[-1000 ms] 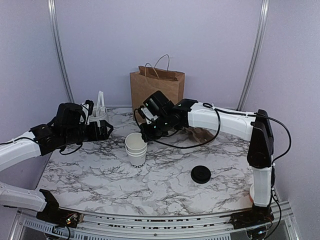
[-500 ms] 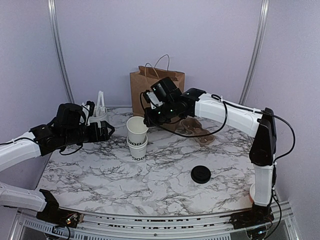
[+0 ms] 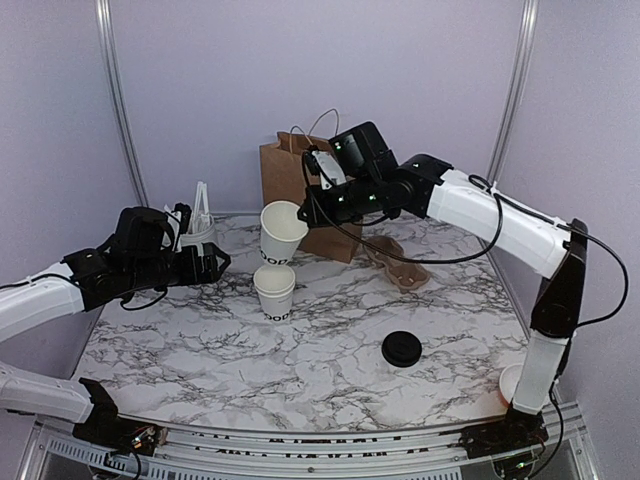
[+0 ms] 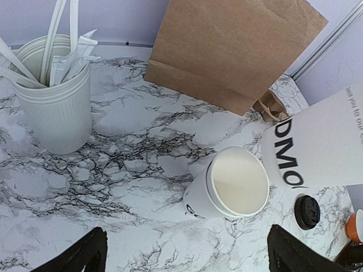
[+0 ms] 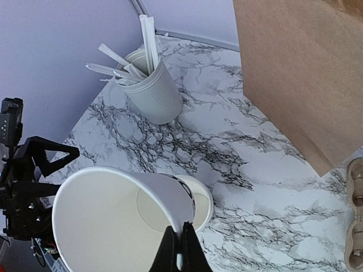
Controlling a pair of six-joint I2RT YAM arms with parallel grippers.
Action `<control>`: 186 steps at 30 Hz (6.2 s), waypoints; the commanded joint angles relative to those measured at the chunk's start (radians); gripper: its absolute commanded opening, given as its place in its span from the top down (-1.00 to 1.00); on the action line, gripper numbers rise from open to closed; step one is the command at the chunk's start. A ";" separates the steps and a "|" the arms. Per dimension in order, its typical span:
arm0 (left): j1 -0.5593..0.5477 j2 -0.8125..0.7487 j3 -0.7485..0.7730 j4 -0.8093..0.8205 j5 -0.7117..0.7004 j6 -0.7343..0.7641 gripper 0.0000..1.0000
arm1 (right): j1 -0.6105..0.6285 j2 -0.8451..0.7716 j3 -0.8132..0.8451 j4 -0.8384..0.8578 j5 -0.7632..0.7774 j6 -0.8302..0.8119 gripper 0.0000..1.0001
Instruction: Pack the takeout coffee
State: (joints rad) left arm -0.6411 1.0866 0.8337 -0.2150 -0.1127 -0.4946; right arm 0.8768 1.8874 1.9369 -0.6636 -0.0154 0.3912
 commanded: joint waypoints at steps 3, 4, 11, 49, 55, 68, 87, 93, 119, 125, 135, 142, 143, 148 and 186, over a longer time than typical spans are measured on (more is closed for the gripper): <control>0.007 0.017 0.047 0.001 -0.029 -0.004 -0.98 | -0.017 -0.162 -0.106 -0.026 0.054 -0.020 1.00; 0.008 0.018 0.051 0.003 -0.034 -0.004 -0.98 | -0.017 -0.187 -0.134 -0.035 0.061 -0.022 1.00; 0.009 0.044 0.086 0.041 -0.068 -0.019 -0.98 | -0.014 -0.348 -0.425 -0.047 0.029 -0.009 1.00; 0.024 0.092 0.091 0.085 -0.048 -0.050 -0.98 | 0.105 -0.348 -0.780 0.121 0.138 0.103 0.23; 0.027 0.107 0.121 0.076 -0.046 -0.043 -0.98 | 0.062 -0.437 -0.794 0.091 0.152 0.092 0.15; 0.027 0.134 0.166 0.068 -0.046 -0.079 -0.99 | -0.117 -0.617 -0.890 0.061 0.121 0.007 -0.06; 0.028 0.168 0.210 0.065 -0.017 -0.090 -0.98 | -0.252 -0.666 -1.140 0.129 0.076 0.045 -0.31; 0.028 0.170 0.210 0.064 -0.004 -0.076 -0.98 | -0.253 -0.649 -1.173 0.139 0.068 0.071 -0.44; 0.032 0.125 0.161 0.057 0.002 -0.040 -0.98 | -0.102 -0.430 -1.111 0.130 0.157 0.133 -0.72; 0.033 0.119 0.157 0.055 0.005 -0.044 -0.98 | -0.096 -0.410 -1.105 0.137 0.160 0.129 -0.72; 0.032 0.121 0.157 0.054 0.006 -0.045 -0.98 | -0.090 -0.386 -1.108 0.148 0.154 0.132 -0.67; 0.035 0.122 0.156 0.052 0.005 -0.045 -0.98 | -0.085 -0.371 -1.093 0.126 0.176 0.129 -0.61; 0.034 0.123 0.157 0.051 0.005 -0.045 -0.98 | -0.084 -0.371 -1.089 0.122 0.180 0.129 -0.60; 0.035 0.125 0.156 0.052 0.005 -0.047 -0.98 | -0.081 -0.373 -1.066 0.098 0.190 0.129 -0.53; 0.034 0.087 0.032 0.120 0.136 -0.082 -0.98 | 0.138 -0.270 -0.536 -0.192 0.128 -0.056 -0.52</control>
State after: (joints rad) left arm -0.6132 1.2041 0.8791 -0.1326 0.0006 -0.5701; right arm 0.9833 1.5753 1.3285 -0.7883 0.1280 0.3805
